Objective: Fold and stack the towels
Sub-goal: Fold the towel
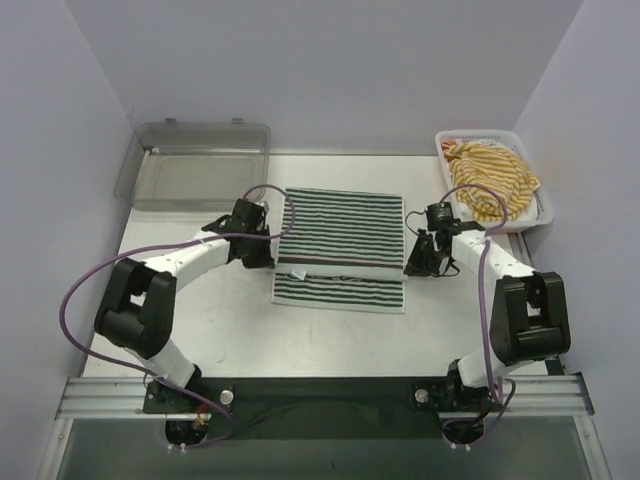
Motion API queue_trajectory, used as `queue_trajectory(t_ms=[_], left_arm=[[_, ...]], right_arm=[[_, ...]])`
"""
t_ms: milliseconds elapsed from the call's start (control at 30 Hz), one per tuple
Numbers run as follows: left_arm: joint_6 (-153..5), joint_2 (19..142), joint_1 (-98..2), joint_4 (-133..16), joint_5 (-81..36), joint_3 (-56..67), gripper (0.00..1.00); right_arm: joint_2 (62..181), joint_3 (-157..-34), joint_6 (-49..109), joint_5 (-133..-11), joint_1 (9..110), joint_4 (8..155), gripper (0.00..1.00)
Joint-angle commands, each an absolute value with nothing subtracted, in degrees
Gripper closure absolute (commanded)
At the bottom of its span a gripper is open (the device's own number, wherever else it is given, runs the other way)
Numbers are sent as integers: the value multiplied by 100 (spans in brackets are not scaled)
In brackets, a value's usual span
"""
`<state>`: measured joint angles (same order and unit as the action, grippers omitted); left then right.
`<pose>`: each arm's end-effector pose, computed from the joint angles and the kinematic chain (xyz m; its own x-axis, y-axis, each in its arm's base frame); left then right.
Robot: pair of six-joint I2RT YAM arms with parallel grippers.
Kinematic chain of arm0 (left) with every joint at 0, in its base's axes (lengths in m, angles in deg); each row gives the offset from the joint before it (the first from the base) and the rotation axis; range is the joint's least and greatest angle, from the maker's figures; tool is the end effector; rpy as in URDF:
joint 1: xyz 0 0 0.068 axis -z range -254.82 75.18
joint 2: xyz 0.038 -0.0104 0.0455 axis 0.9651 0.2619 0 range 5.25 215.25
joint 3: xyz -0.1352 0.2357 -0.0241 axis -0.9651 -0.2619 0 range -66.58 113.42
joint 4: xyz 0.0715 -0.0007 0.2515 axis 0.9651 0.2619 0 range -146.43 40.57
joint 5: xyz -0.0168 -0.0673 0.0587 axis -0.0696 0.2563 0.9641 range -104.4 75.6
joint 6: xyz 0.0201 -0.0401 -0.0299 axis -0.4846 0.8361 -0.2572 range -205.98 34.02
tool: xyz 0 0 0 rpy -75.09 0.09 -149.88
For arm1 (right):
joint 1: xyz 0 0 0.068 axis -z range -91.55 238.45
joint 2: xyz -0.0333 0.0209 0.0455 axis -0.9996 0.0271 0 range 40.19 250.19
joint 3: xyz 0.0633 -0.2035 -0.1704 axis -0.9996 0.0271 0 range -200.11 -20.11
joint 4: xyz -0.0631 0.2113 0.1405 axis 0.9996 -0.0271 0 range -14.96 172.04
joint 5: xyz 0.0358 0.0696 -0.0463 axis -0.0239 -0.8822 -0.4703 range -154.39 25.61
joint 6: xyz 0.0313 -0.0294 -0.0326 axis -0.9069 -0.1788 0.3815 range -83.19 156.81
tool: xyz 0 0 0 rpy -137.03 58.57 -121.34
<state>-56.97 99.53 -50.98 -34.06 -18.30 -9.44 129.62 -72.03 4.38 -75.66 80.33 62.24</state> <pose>0.2981 -0.1341 0.1823 -0.9002 -0.1314 -0.4152 -0.0021 0.9547 -0.2974 0.3030 0.0502 0.1843 -0.8335 0.4123 -0.3678 0.2415 0.8706 0.4285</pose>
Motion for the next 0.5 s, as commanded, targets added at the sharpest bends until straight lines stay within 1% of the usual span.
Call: queue_trajectory(t_ms=[0, 233, 467], left_arm=[[-6058, 9368, -5205, -2963, -1440, -463, 100], [-6164, 8805, -5205, -2541, -1256, -93, 100], [-5997, 8277, -5205, -2496, -1238, -532, 100]], right_arm=[[12326, -7547, 719, -6914, 8141, 5726, 100], [11596, -7838, 693, -6887, 8141, 5356, 100], [11165, -7593, 623, -7001, 8141, 5207, 100]])
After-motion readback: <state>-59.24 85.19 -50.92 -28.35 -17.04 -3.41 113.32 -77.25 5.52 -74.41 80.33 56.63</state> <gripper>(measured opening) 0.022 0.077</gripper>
